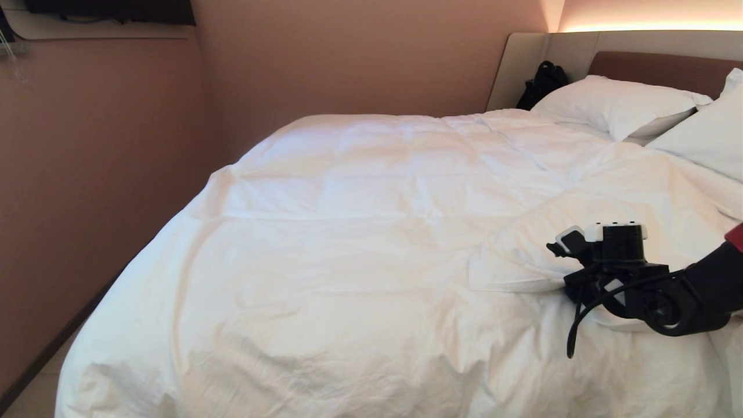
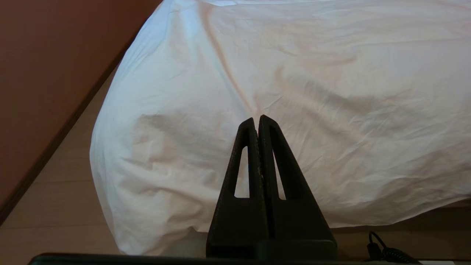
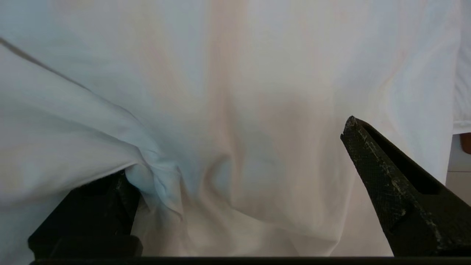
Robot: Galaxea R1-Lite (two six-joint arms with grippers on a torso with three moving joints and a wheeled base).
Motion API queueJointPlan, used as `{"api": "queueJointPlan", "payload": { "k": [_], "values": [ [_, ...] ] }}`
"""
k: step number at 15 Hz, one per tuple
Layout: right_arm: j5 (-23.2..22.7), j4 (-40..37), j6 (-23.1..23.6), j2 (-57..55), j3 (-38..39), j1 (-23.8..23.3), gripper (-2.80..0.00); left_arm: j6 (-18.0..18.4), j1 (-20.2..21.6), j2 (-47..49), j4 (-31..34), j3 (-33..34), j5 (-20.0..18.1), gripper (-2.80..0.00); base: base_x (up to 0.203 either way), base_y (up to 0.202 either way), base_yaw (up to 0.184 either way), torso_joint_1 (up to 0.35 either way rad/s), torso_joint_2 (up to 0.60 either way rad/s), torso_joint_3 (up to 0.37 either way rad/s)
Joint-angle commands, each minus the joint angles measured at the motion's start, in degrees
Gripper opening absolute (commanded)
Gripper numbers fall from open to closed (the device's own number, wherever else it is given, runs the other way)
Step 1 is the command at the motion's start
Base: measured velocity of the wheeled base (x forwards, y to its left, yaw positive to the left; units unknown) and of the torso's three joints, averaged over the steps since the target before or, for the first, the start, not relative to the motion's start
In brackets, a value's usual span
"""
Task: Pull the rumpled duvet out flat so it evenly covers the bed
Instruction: Flatten the corners of the folded blanket
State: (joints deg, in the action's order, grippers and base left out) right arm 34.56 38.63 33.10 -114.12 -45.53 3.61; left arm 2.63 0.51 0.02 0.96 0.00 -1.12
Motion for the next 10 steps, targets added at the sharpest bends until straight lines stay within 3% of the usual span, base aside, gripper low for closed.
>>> {"api": "queueJointPlan", "payload": {
  "k": [1,2,10],
  "values": [
    [0.2,0.2,0.2,-0.1,-0.1,0.0,0.00,0.0,0.0,0.0,0.0,0.0,0.0,-2.80,0.000,0.000,0.000,0.000,0.00,0.000],
    [0.2,0.2,0.2,-0.1,-0.1,-0.1,-2.80,0.0,0.0,0.0,0.0,0.0,0.0,-2.80,0.000,0.000,0.000,0.000,0.00,0.000],
    [0.0,0.3,0.1,0.6,-0.4,-0.6,-2.80,0.0,0.0,0.0,0.0,0.0,0.0,-2.80,0.000,0.000,0.000,0.000,0.00,0.000]
  ]
}}
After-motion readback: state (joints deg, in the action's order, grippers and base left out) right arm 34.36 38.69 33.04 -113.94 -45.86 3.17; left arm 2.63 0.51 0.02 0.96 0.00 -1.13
